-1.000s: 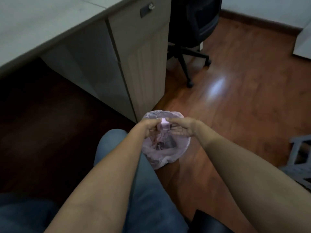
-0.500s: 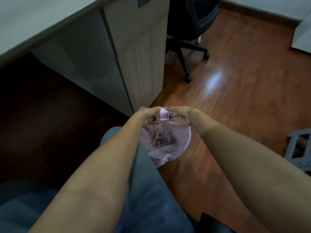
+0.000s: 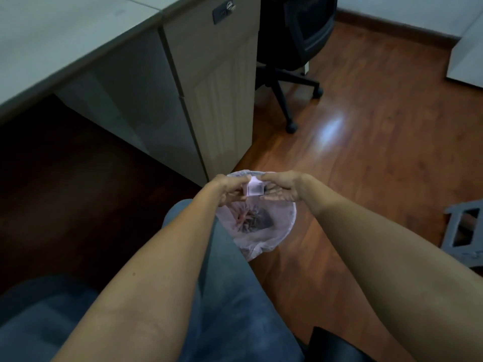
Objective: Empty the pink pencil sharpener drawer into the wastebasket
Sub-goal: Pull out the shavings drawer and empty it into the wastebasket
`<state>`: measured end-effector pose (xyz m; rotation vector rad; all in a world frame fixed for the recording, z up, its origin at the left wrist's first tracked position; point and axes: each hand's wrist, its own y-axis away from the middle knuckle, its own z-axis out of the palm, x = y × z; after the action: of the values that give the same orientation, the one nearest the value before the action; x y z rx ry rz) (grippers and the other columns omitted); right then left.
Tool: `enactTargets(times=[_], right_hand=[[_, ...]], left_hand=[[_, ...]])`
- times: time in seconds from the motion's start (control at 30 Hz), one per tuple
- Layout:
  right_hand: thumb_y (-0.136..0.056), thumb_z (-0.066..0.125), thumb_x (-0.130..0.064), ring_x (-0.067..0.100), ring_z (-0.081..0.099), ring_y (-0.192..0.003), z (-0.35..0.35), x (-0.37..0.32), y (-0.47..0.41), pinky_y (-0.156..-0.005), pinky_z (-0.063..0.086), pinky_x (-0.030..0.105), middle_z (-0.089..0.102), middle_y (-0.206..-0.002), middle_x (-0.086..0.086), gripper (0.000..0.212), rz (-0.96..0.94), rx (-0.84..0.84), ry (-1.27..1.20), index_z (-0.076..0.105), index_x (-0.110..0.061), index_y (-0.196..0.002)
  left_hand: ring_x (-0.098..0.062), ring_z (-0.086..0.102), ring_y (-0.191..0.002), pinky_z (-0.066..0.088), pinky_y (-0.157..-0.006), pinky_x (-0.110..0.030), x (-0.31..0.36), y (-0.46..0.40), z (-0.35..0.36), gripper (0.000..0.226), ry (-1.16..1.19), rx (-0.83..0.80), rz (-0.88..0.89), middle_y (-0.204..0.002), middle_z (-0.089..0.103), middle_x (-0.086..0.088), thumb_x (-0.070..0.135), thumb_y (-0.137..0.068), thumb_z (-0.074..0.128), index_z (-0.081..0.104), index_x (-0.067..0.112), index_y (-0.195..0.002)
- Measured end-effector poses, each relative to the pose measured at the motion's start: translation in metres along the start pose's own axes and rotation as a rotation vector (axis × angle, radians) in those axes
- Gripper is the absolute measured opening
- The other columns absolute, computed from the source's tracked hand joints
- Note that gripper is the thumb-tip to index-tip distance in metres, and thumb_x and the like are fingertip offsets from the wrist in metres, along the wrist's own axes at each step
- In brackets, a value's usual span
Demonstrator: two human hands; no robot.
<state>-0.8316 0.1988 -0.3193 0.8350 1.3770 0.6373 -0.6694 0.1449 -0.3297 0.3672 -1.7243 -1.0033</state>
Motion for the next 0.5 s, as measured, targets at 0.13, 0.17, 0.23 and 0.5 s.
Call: enactTargets(times=[0.13,0.17,0.23,0.5], right_hand=[[-0.091,0.071,-0.023,0.021,0.072,-0.078,-0.002,-0.004,0.005,-0.088,0.061,0.038,0.062,-0.097,0.018,0.026,0.054,-0.041,0.027,0.06,-0.001,-0.098],[-0.092,0.07,-0.024,0.016,0.07,-0.07,-0.002,-0.009,0.008,-0.093,0.059,0.036,0.062,-0.091,0.014,0.023,0.021,-0.043,0.016,0.06,-0.003,-0.093],[-0.093,0.069,-0.021,0.011,0.07,-0.065,-0.003,-0.024,0.019,-0.081,0.061,0.026,0.067,-0.082,0.009,0.018,-0.065,-0.054,-0.03,0.064,-0.004,-0.093],[-0.086,0.076,-0.009,0.017,0.065,-0.118,-0.011,-0.063,0.08,-0.093,0.055,0.02,0.065,-0.131,0.014,0.059,-0.441,-0.125,-0.034,0.052,0.006,-0.138]], left_hand=[[-0.024,0.067,-0.091,0.057,-0.095,-0.038,0.0,0.01,-0.003,0.027,0.005,-0.055,-0.015,-0.093,0.064,-0.012,0.02,-0.091,0.071,0.065,-0.002,-0.106],[-0.025,0.068,-0.096,0.058,-0.094,-0.039,0.003,0.013,-0.006,0.027,0.036,-0.045,0.033,-0.1,0.067,-0.015,0.019,-0.089,0.074,0.067,-0.003,-0.103],[-0.028,0.071,-0.1,0.06,-0.092,-0.04,0.011,0.017,-0.013,0.035,0.092,-0.035,0.132,-0.112,0.07,-0.022,0.018,-0.084,0.079,0.069,-0.008,-0.107],[-0.024,0.068,-0.113,0.056,-0.098,-0.032,0.056,0.07,-0.045,0.072,0.039,-0.099,0.461,-0.128,0.065,-0.018,0.015,-0.072,0.088,0.056,-0.005,-0.133]])
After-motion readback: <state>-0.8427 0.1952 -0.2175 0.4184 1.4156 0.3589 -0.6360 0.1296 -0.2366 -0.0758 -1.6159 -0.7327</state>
